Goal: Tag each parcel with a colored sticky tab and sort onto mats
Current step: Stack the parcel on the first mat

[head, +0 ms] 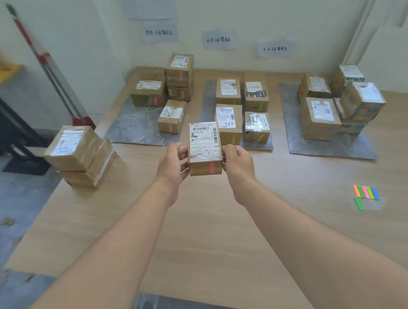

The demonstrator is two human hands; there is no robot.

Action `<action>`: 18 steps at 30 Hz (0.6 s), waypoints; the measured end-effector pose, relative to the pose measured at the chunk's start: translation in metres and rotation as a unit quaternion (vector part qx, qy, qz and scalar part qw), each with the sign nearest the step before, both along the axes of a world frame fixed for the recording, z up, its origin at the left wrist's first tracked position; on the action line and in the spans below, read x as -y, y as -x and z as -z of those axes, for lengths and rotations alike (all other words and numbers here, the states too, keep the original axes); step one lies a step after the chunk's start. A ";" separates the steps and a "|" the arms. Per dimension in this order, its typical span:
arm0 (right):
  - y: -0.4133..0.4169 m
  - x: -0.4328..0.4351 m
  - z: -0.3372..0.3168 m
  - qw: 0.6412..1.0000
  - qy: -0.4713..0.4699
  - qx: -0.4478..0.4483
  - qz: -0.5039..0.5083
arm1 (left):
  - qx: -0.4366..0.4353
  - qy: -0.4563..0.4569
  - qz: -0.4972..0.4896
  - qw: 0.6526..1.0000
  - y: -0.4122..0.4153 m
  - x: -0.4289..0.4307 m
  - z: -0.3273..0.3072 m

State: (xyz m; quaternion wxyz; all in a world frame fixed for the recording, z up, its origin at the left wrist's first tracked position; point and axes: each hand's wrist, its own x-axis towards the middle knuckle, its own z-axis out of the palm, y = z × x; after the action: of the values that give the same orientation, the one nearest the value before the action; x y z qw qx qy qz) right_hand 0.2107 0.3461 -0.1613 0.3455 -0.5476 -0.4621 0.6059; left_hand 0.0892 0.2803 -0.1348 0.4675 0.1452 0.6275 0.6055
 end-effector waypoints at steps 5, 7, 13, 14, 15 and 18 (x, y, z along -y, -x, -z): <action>0.034 -0.014 0.005 0.999 -0.023 -0.001 -0.027 | -0.004 -0.001 -0.028 1.000 0.032 -0.007 0.000; 0.053 -0.018 0.009 0.999 -0.027 0.005 -0.036 | -0.013 0.000 -0.022 1.000 0.050 -0.010 0.003; 0.132 -0.039 0.024 0.999 -0.024 0.022 -0.026 | -0.038 0.012 0.013 0.999 0.131 -0.037 0.015; 0.148 -0.043 0.026 0.999 -0.020 0.023 -0.018 | -0.038 0.013 0.022 0.999 0.148 -0.044 0.017; 0.164 -0.047 0.028 1.000 -0.018 0.023 -0.013 | -0.038 0.012 0.031 0.999 0.165 -0.051 0.020; 0.209 -0.060 0.037 0.999 -0.011 0.044 0.015 | -0.043 0.019 0.057 0.997 0.214 -0.069 0.030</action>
State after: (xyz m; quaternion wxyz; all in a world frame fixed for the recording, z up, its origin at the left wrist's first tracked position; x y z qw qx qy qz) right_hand 0.0015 0.4058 -0.1983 0.3399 -0.5771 -0.4747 0.5709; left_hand -0.1251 0.3493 -0.1651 0.4767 0.1979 0.6493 0.5586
